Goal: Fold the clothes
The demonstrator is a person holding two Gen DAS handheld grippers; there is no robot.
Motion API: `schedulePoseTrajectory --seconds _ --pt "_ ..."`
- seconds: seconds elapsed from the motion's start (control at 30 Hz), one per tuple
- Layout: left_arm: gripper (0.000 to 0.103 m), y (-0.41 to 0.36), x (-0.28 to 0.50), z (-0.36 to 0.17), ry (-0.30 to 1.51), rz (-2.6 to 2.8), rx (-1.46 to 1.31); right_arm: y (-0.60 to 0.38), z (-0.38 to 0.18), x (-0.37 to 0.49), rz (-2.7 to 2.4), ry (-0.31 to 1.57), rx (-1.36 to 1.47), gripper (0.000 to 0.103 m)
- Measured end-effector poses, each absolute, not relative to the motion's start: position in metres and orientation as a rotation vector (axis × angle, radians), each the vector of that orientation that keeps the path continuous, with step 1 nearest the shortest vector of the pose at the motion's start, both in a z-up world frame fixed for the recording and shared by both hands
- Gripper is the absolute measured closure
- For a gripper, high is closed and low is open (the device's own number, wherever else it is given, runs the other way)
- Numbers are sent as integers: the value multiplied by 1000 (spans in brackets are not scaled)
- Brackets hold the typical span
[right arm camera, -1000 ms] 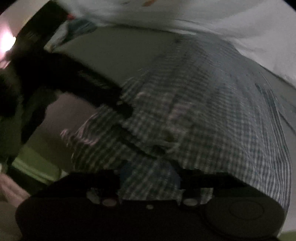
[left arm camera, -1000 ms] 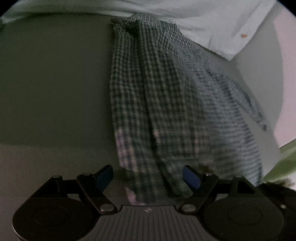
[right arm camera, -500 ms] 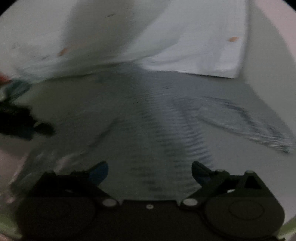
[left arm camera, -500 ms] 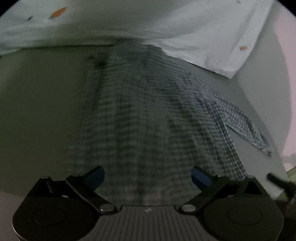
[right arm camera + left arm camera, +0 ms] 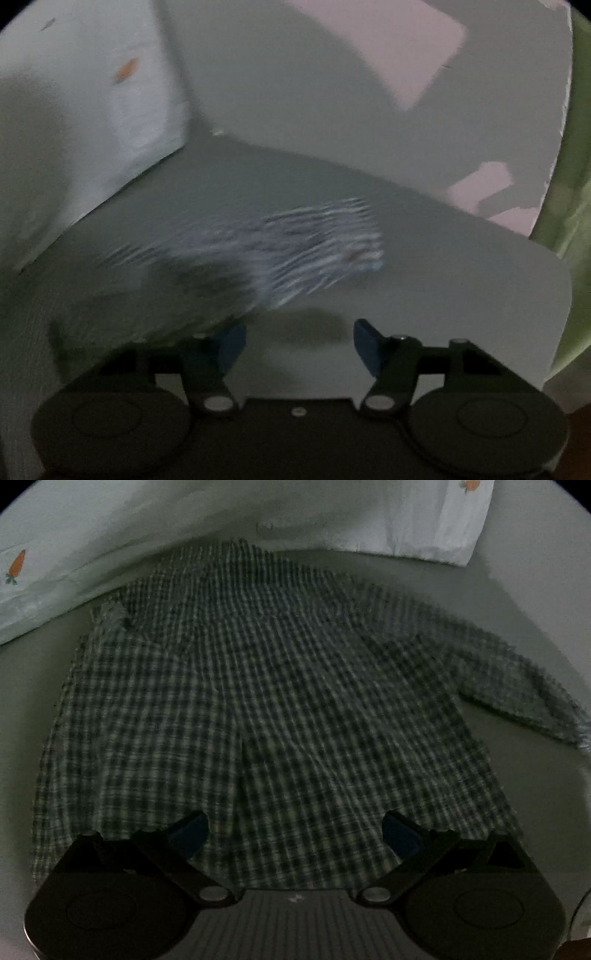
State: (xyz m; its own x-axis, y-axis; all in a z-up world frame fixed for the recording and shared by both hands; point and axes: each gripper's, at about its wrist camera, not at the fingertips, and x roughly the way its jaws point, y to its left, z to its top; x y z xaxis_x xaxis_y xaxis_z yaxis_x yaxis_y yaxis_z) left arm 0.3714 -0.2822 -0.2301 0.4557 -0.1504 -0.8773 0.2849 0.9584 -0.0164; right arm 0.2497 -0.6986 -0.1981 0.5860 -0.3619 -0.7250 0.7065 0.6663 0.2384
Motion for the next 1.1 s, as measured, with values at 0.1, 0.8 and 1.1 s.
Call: schedulePoseTrajectory --seconds 0.1,0.8,1.1 --pt "3 -284 379 -244 1122 -235 148 -728 -207 256 -705 672 621 37" --pt "0 -246 403 -218 1148 -292 -260 -621 -160 330 -384 598 188 96" --pt "0 -204 391 -194 1080 -382 -450 -385 -157 310 310 541 -307 97"
